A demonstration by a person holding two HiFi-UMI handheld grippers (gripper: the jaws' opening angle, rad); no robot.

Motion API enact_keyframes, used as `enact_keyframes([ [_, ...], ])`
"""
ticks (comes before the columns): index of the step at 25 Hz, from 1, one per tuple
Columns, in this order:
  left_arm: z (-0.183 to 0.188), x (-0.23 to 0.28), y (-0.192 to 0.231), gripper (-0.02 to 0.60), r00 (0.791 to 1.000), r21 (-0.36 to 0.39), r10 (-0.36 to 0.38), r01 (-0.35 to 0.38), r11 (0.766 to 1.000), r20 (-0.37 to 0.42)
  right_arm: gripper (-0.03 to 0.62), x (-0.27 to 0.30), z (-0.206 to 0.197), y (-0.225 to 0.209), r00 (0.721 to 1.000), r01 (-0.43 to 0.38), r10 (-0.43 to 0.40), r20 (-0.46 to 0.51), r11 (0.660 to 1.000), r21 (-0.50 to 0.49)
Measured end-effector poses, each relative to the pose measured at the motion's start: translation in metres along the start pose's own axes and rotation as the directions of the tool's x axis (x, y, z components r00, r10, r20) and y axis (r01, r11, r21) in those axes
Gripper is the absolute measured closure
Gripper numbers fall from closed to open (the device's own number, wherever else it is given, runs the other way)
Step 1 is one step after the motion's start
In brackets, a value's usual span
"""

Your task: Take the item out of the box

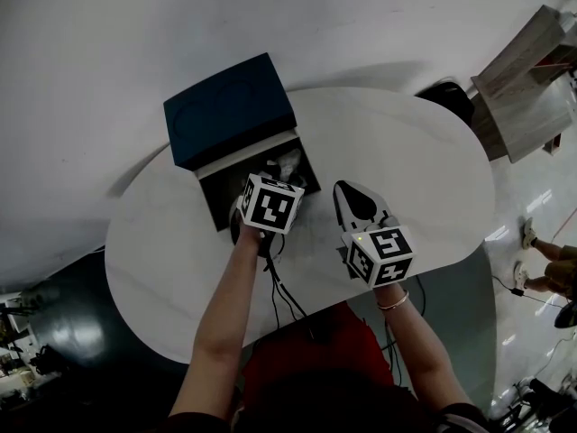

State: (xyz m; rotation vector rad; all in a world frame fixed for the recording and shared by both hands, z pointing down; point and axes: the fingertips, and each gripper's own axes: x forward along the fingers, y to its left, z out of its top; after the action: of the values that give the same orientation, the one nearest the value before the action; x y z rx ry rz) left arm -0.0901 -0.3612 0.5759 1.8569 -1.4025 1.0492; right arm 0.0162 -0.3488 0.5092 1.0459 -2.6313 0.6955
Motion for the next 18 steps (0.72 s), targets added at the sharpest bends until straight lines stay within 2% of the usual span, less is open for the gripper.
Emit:
enact_keyframes([
  [10,-0.0020,0.0049,0.0031,0.429,1.000,0.006,0.012,-0.012,1.000,-0.027,0.577,0.0009,-0.0039,-0.0003,1.000,0.005,-0.005,-0.010,1.000,0.005],
  [18,0.0012,-0.0028,0.0051,0.462,0.999,-0.005,0.022,-0.022,1.000,0.026,0.577,-0.0068,-0.0025,0.0013,1.000,0.022,-0.022,-0.003,1.000,0.003],
])
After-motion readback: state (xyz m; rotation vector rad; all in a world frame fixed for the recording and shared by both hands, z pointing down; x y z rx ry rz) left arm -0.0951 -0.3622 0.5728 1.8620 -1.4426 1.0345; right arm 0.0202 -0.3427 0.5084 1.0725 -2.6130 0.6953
